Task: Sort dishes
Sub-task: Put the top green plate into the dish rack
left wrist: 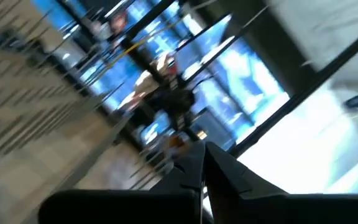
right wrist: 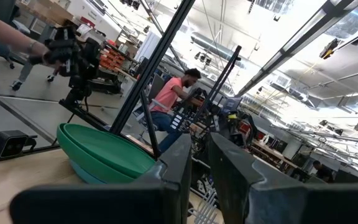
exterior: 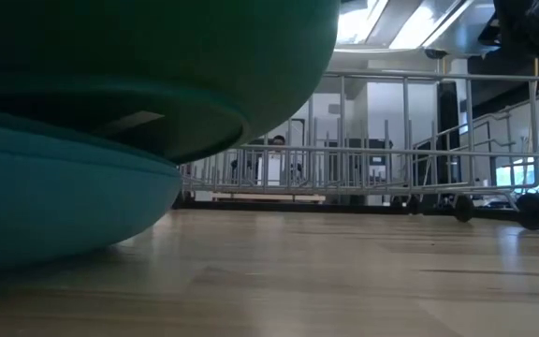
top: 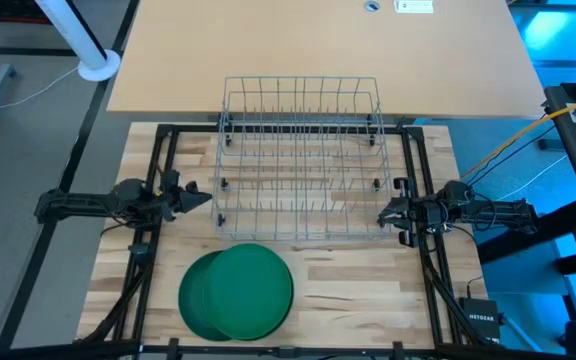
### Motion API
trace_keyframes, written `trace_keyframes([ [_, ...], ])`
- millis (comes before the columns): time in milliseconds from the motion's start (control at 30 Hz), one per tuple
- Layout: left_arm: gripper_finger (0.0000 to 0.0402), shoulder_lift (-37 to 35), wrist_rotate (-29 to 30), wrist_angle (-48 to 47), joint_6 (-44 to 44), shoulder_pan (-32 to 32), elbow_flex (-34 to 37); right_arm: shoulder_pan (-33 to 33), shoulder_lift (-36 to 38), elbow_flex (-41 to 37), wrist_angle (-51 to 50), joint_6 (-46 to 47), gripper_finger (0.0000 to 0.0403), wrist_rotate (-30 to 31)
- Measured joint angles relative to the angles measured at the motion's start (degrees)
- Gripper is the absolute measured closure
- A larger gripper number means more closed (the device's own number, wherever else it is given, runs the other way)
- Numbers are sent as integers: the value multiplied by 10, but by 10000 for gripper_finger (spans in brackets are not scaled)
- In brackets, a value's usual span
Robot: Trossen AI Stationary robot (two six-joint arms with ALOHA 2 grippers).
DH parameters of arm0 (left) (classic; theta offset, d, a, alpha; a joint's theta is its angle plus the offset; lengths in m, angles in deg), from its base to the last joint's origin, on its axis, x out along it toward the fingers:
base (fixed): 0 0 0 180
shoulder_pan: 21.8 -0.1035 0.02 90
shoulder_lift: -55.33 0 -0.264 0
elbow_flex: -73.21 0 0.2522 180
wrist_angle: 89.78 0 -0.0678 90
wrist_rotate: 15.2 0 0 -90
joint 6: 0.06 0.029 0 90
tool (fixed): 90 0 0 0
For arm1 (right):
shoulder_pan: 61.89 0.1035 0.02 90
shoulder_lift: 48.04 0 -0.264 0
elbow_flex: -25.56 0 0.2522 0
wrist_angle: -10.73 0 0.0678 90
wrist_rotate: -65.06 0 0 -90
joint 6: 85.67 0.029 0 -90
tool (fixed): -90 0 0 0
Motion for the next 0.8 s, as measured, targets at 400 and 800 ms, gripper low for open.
trace_keyframes([
  [400, 398, 29, -13, 88, 93, 29, -49, 0, 0, 0, -3, 0, 340, 0],
  [800, 398, 268, 10, 90, 104, 129, -177, 0, 0, 0, -17, 0, 340, 0],
])
